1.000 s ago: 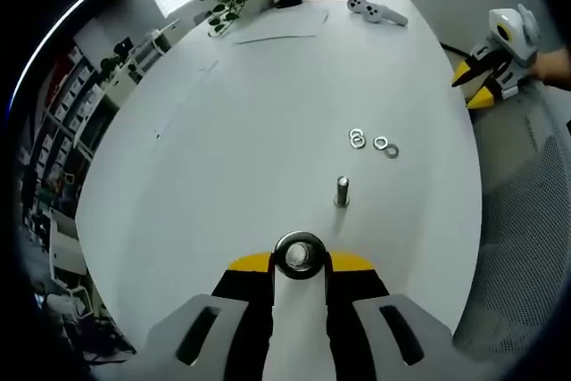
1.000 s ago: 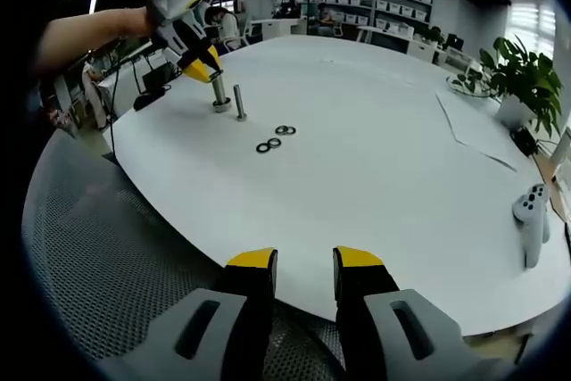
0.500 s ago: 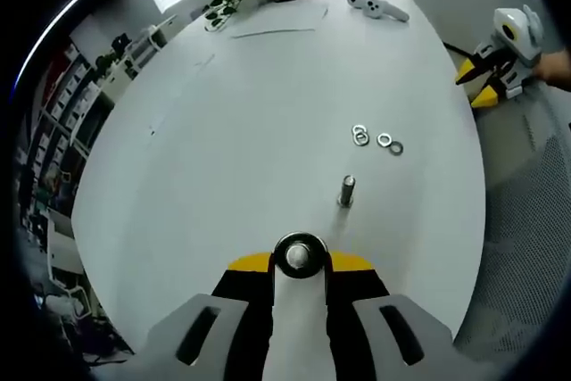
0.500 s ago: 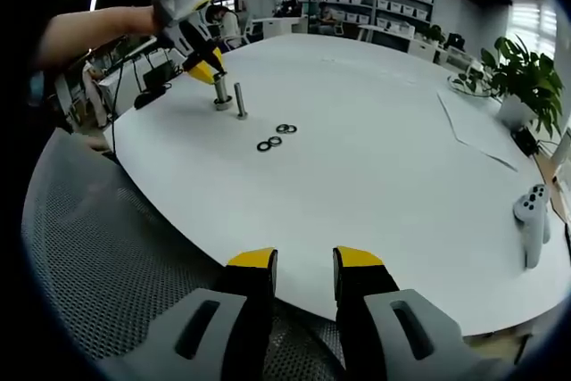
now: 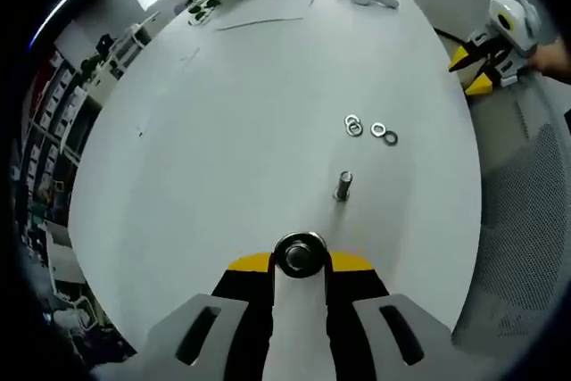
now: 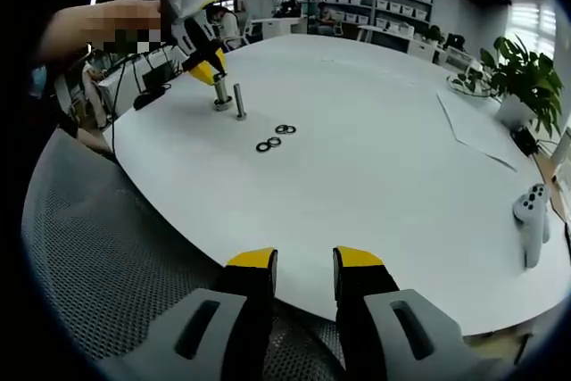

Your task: Place the washer onto the threaded stud by aligning its center hole with the stud, sliding it down to the base, and recovering from edge contact or off-axis alignment until the washer reaches the visible bottom stop.

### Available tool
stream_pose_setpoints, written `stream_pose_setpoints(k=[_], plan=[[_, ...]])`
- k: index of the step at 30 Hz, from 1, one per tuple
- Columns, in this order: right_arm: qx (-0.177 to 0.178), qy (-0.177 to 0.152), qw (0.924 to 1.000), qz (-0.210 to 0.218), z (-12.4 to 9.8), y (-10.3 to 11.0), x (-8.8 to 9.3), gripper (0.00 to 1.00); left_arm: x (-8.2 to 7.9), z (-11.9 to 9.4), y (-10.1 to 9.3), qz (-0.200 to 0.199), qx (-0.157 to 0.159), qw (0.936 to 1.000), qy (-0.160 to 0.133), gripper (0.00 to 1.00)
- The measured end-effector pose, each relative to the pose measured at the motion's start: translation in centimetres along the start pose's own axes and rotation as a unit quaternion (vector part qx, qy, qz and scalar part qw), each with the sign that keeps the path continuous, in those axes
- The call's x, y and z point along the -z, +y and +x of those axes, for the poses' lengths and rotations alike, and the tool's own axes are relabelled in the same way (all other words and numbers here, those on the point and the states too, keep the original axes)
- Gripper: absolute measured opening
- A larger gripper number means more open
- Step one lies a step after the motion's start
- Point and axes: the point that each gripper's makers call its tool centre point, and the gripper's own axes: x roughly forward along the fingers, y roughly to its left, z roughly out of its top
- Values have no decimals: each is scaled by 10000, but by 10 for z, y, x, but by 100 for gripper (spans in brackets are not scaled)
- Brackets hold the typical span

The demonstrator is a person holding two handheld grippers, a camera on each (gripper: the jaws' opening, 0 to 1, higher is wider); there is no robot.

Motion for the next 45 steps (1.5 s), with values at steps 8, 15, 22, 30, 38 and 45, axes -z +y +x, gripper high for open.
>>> stream_pose_setpoints(k=[8, 15, 22, 30, 38, 45], plan=[[12, -15, 10000, 16, 0, -1, 0, 28, 3, 8, -2, 18, 122, 9998, 156, 19], [22, -30, 10000, 28, 0, -1, -1, 28, 6, 19, -4, 21, 194, 9996, 222, 19], [22, -37, 10000, 29, 0, -1, -1, 28, 11, 32, -7, 16, 250, 9991, 327, 19], [26, -47, 10000, 40, 0, -1, -1, 28, 14, 35, -7, -48, 298, 9988, 375, 19], [20, -40, 10000, 34, 0, 0, -1, 28, 17, 38, -9, -120, 417, 9986, 298, 21], [3, -21, 10000, 16, 0, 0, -1, 28, 25, 32, -10, -287, 371, 9988, 163, 30]])
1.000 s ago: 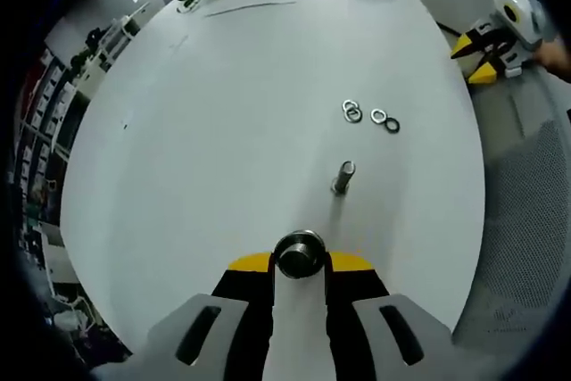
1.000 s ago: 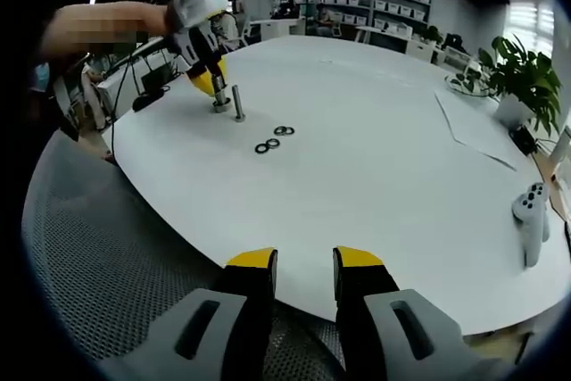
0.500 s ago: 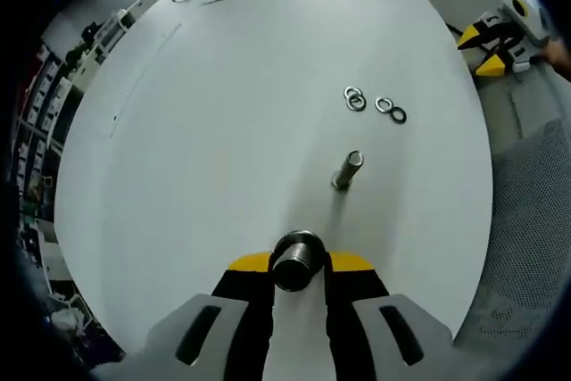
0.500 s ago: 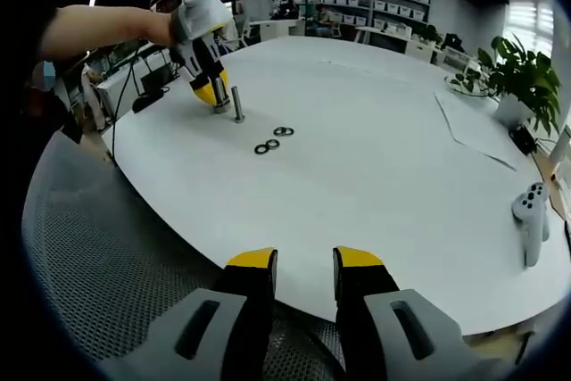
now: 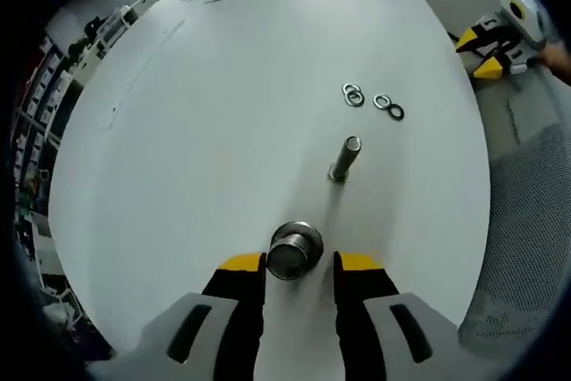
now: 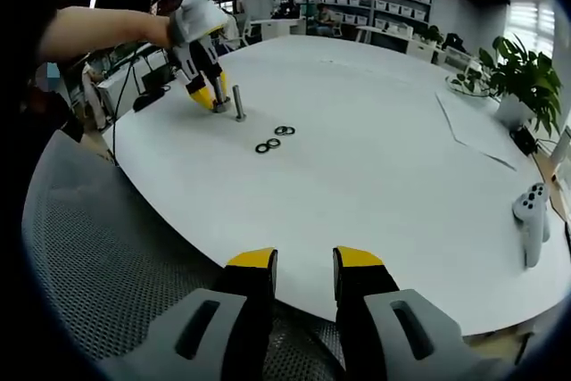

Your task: Place the washer onto the threaded stud by aligning its center hole with the stud, sliding it down to the base, and recovering from edge contact or off-axis alignment until the washer reaches the visible bottom stop.

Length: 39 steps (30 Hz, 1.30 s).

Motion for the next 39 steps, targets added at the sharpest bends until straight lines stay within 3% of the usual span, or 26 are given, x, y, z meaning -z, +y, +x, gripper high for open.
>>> stream_pose_setpoints(k=[5, 9, 15, 21, 28, 30, 32, 36, 37, 38, 39], plan=[[-16, 19, 10000, -17, 0, 1, 1, 28, 6, -8, -3, -164, -71, 9998, -106, 32], [-31, 33, 10000, -27, 0, 1, 1, 28, -4, -23, 0, -853, -216, 9936, -715, 37], [-35, 2, 10000, -30, 0, 1, 0, 28, -8, -49, -3, -1096, -408, 9870, -1102, 36], [-30, -38, 10000, -24, 0, 1, -1, 28, -23, -81, -13, -1475, -491, 9712, -1803, 35], [-54, -24, 10000, -41, 0, 2, -1, 28, -20, -109, -28, -1676, -714, 9589, -2177, 34], [-56, -25, 10000, -36, 0, 2, -1, 28, -21, -116, -35, -1783, -745, 9536, -2308, 34], [-68, -22, 10000, -40, 0, 2, 0, 28, -19, -122, -36, -1975, -852, 9444, -2489, 34], [-95, -35, 9999, -25, 0, 3, 0, 28, -16, -130, -55, -2149, -860, 9353, -2676, 32], [-103, -65, 9999, -11, -1, 3, -1, 28, -13, -129, -60, -2135, -825, 9359, -2679, 30], [-102, -150, 9998, 31, -1, 3, -4, 28, -8, -126, -74, -1904, -665, 9455, -2556, 26], [-93, -172, 9998, 37, -1, 2, -4, 28, -5, -126, -76, -1848, -749, 9465, -2536, 24]])
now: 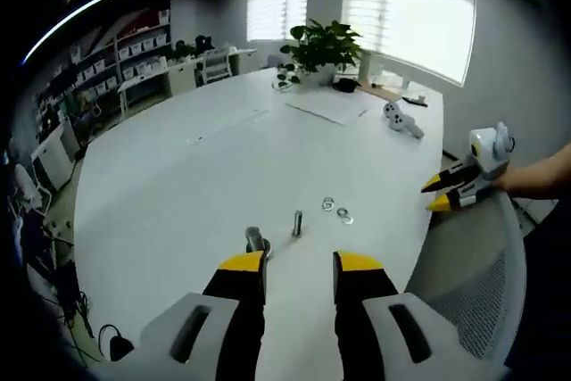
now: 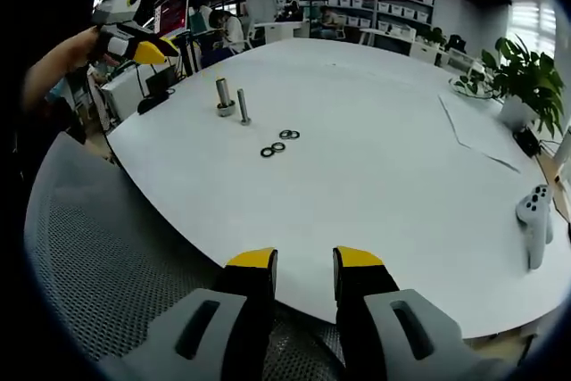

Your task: Place the washer onto the threaded stud by aligning its center hole with the stud, sliding it down to the base, and recovering from edge contact or off-axis alignment until the washer reaches the visible bottom stop.

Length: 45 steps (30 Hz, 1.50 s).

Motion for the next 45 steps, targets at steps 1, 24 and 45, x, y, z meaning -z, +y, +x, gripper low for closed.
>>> stream_pose_setpoints(k=[1, 24, 45], plan=[[-3, 10, 10000, -14, 0, 0, 0, 28, 3, -2, 1, -58, -150, 9998, -123, 23], [-351, 53, 9993, -140, 1, 12, 1, 28, 77, -16, -20, -1840, -1088, 9752, -566, 20], [-1075, -26, 9933, -418, 0, 37, -1, 26, 108, -12, -13, -2062, -2237, 9524, -167, 11]])
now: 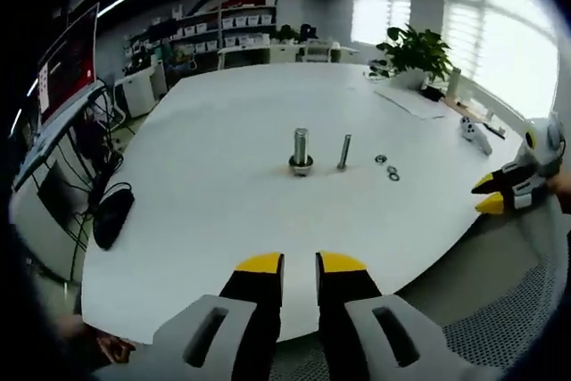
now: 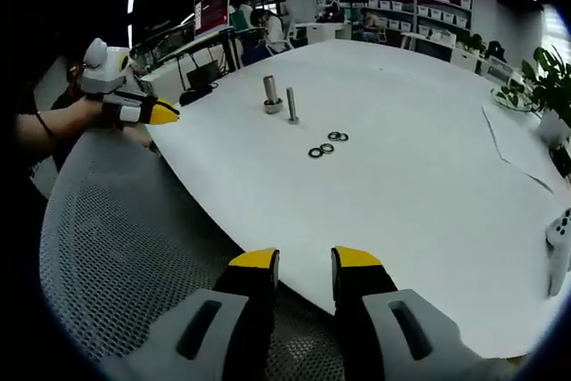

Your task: Place the washer onto the threaded stud by aligning its center hole with the stud, sliding it down to the base, and recovering from edge contact or off-axis alignment until the washer reaches the visible bottom stop.

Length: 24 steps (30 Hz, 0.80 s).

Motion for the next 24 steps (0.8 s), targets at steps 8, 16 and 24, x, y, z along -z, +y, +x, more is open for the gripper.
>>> stream_pose_setpoints(k=[8, 16, 24], plan=[[-622, -78, 9980, -129, 2, 20, -3, 27, 14, 2, 20, 153, -475, 9983, 286, 6], [-762, -529, 9902, -1048, -2, 29, -21, 27, 20, 2, 25, 237, -587, 9969, 459, 4], [-1036, -467, 9892, -930, -2, 36, -18, 28, 18, 0, 32, 305, -732, 9959, 430, 0]])
